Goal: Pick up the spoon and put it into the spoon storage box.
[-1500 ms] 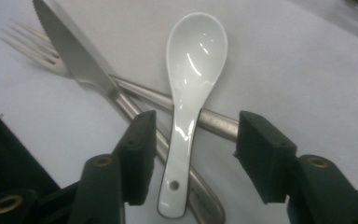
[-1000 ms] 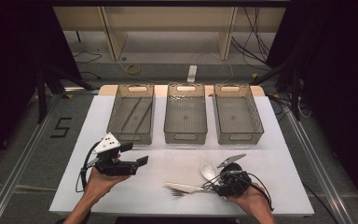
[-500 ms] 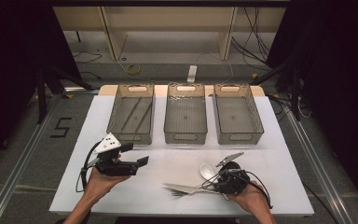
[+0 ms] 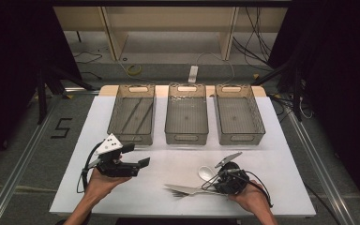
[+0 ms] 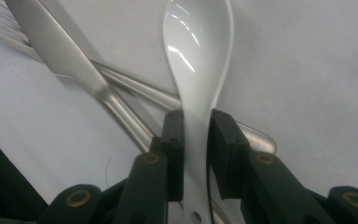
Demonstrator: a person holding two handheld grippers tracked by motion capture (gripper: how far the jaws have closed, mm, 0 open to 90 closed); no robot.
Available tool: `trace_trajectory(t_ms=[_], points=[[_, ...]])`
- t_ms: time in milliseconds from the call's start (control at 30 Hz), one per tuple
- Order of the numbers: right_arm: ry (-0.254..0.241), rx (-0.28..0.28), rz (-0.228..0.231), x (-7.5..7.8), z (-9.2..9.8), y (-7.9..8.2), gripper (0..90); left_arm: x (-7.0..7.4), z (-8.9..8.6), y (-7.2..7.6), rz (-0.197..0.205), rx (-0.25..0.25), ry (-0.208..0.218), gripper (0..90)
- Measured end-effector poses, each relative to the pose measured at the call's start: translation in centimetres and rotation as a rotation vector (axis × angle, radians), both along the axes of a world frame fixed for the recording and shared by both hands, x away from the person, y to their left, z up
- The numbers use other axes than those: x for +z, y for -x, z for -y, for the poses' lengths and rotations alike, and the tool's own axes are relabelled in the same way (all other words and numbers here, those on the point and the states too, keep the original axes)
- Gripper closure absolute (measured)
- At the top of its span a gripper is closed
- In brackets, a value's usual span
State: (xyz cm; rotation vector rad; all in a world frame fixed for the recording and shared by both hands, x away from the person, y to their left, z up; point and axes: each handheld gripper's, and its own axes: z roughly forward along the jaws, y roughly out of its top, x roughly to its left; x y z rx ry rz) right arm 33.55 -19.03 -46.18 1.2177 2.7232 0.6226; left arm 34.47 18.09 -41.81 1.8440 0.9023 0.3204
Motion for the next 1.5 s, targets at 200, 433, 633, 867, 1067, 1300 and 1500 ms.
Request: trace_trajectory(t_ms=[200, 433, 633, 867, 1067, 1300, 1500], points=[[-0.042, 0.019, -0.005, 0.3, -0.1, 0.1, 85.7, 0.0, -0.1, 0.0, 0.001, 0.001, -0.006, 16.9], [-0.033, 0.019, 0.016, 0.3, -0.3, 0.1, 85.9, 0.0, -0.1, 0.0, 0.004, 0.003, -0.006, 17.0], [-0.067, 0.002, 0.059, 1.0, 0.1, 0.0, 86.0, 0.1, -0.3, 0.0, 0.011, 0.016, 0.005, 17.0], [-0.105, -0.018, 0.111, 2.2, 0.4, -1.2, 86.0, 0.2, -0.5, 0.0, 0.016, 0.023, 0.031, 16.9], [-0.155, -0.030, 0.151, 3.2, 0.1, -2.8, 86.0, 0.3, -0.6, 0.0, 0.022, 0.032, 0.045, 16.9], [-0.181, -0.031, 0.195, 4.6, -1.6, -5.2, 85.9, 0.4, -0.8, 0.1, 0.029, 0.046, 0.068, 16.9], [-0.206, -0.038, 0.225, 6.1, -2.5, -7.3, 85.9, 0.5, -0.9, 0.0, 0.031, 0.053, 0.085, 16.8]])
